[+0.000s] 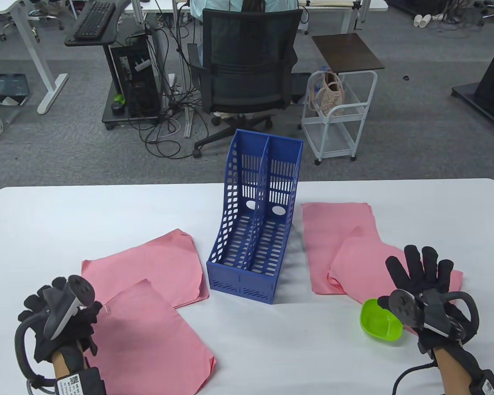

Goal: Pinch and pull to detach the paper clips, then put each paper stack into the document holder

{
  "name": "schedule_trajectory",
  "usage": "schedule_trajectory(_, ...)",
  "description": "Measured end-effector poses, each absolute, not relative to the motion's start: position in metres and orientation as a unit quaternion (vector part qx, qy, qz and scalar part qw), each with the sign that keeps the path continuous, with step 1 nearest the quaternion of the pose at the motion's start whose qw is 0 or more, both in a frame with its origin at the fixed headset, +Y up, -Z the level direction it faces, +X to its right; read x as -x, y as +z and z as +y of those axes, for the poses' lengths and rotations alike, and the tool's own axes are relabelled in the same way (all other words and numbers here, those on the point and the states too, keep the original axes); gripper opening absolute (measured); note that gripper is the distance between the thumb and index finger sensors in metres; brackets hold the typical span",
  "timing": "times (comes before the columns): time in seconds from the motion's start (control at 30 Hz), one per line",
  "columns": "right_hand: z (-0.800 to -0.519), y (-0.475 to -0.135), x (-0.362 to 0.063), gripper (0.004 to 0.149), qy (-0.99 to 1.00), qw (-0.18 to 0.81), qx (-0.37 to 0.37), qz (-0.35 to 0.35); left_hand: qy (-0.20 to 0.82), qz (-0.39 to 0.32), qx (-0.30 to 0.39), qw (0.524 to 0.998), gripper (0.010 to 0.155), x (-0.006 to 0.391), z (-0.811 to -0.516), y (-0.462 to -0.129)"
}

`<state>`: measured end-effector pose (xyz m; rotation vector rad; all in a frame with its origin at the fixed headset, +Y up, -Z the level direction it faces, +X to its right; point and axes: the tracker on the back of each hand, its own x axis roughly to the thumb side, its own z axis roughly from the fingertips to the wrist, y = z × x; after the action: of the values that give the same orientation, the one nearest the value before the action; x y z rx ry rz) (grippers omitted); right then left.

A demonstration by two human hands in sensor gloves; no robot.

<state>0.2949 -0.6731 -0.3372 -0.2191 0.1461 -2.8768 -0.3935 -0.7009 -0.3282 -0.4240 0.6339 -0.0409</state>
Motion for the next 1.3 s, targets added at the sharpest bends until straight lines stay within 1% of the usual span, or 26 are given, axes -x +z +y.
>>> schedule_trajectory(0.07,-0.674,-0.338,-0.294,0.088,-0.988,0.127,0.076,0.048,0.001,0.323,0.235,0.917,0.101,0.403,-0.715,-0.326)
schedule_trajectory(0.17,-0.675,-0.338,-0.294,0.088,-0.988,0.129,0.076,0.046,0.048,0.334,0.241,0.91,0.102,0.412,-0.729,-0.323)
schedule_trajectory(0.3,-0.676,-0.338,-0.293,0.088,-0.987,0.133,0.075,0.04,0.107,0.354,0.28,0.886,0.102,0.421,-0.747,-0.318)
schedule_trajectory(0.33,-0.677,-0.338,-0.293,0.088,-0.987,0.133,0.076,0.039,0.117,0.356,0.276,0.885,0.101,0.422,-0.747,-0.317)
schedule_trajectory(0.4,-0.676,-0.337,-0.293,0.088,-0.988,0.132,0.077,0.037,0.114,0.366,0.245,0.891,0.098,0.423,-0.744,-0.315)
schedule_trajectory(0.53,-0.678,-0.338,-0.292,0.088,-0.988,0.125,0.08,0.035,0.15,0.378,0.229,0.884,0.09,0.425,-0.743,-0.313)
schedule_trajectory(0.6,-0.678,-0.338,-0.292,0.088,-0.988,0.128,0.08,0.035,0.142,0.386,0.182,0.893,0.083,0.426,-0.744,-0.31)
schedule_trajectory(0.67,-0.678,-0.338,-0.292,0.088,-0.988,0.126,0.08,0.036,0.153,0.387,0.16,0.895,0.078,0.427,-0.742,-0.309)
schedule_trajectory(0.73,-0.678,-0.338,-0.293,0.088,-0.989,0.124,0.078,0.034,0.162,0.38,0.156,0.897,0.077,0.426,-0.735,-0.31)
schedule_trajectory(0.8,-0.678,-0.338,-0.293,0.089,-0.989,0.123,0.077,0.034,0.155,0.368,0.137,0.906,0.073,0.424,-0.726,-0.31)
schedule_trajectory(0.83,-0.678,-0.338,-0.293,0.088,-0.989,0.122,0.077,0.035,0.148,0.362,0.121,0.912,0.069,0.421,-0.719,-0.31)
schedule_trajectory(0.87,-0.678,-0.338,-0.293,0.089,-0.989,0.122,0.077,0.036,0.141,0.357,0.099,0.918,0.062,0.417,-0.712,-0.31)
schedule_trajectory(0.9,-0.678,-0.338,-0.293,0.089,-0.989,0.122,0.078,0.036,0.136,0.35,0.076,0.924,0.052,0.412,-0.705,-0.311)
schedule_trajectory(0.93,-0.678,-0.338,-0.292,0.088,-0.989,0.122,0.078,0.038,0.133,0.343,0.068,0.927,0.047,0.408,-0.699,-0.312)
schedule_trajectory(1.0,-0.677,-0.338,-0.292,0.088,-0.988,0.122,0.079,0.042,0.122,0.326,0.044,0.936,0.042,0.397,-0.683,-0.313)
schedule_trajectory(1.1,-0.675,-0.336,-0.292,0.089,-0.989,0.119,0.08,0.046,0.103,0.303,0.005,0.948,0.04,0.379,-0.657,-0.314)
schedule_trajectory(1.3,-0.67,-0.333,-0.294,0.088,-0.989,0.11,0.079,0.06,0.08,0.247,-0.07,0.963,0.039,0.341,-0.61,-0.307)
